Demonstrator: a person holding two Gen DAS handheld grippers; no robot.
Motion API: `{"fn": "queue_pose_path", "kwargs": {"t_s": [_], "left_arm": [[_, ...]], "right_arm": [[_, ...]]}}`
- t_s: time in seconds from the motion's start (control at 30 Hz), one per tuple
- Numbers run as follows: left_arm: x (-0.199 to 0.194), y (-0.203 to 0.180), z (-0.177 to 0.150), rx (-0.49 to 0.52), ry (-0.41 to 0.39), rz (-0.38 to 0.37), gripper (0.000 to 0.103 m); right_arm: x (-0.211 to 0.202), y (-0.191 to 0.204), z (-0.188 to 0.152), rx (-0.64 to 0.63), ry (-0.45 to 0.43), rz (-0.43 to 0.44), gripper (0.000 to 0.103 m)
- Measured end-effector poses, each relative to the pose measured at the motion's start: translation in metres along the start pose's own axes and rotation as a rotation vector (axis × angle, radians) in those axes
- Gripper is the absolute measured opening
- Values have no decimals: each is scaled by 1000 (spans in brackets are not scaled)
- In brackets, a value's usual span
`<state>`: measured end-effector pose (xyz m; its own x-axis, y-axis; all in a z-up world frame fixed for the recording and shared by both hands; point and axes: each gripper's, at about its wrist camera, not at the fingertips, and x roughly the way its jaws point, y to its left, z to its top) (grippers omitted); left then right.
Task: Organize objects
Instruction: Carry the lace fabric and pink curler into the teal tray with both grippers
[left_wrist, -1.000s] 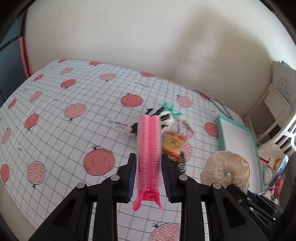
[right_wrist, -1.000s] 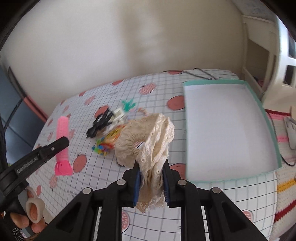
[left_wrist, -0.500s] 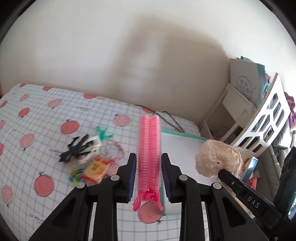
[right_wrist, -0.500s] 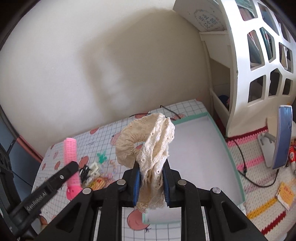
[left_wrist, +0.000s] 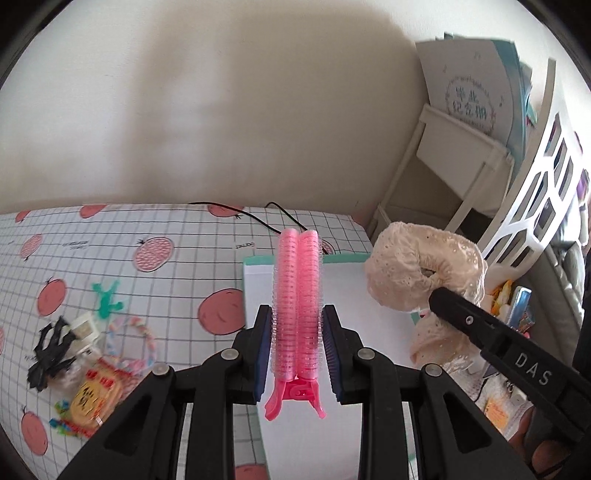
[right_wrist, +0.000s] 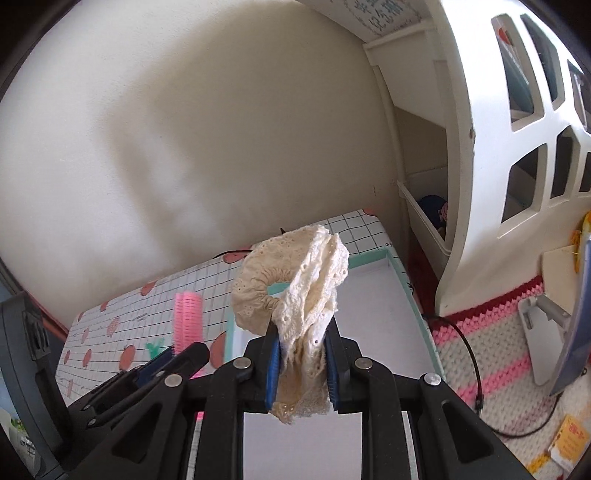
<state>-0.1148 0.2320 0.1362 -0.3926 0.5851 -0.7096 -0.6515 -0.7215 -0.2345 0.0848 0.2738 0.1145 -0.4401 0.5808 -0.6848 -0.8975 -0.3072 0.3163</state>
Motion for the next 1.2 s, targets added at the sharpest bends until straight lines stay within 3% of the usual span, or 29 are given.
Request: {"fn": "queue_pose_path", "kwargs": {"t_s": [0.33, 0.57, 1.0, 1.13, 1.2], "left_arm": [[88, -8, 1, 61, 100, 12, 28], [125, -6, -7, 57, 160, 10, 28], [139, -2, -20, 96, 181, 32, 28], [136, 6, -24, 69, 187, 24, 28], [134, 6, -26, 110, 188, 16, 28]], "right_arm": [[63, -31, 4, -3, 58, -50, 22], [94, -39, 0, -9, 109, -54, 23], [113, -36, -9, -17, 185, -54, 26], [115, -31, -11, -38, 200, -69, 31], [116, -29, -11, -49, 207, -71, 35]]}}
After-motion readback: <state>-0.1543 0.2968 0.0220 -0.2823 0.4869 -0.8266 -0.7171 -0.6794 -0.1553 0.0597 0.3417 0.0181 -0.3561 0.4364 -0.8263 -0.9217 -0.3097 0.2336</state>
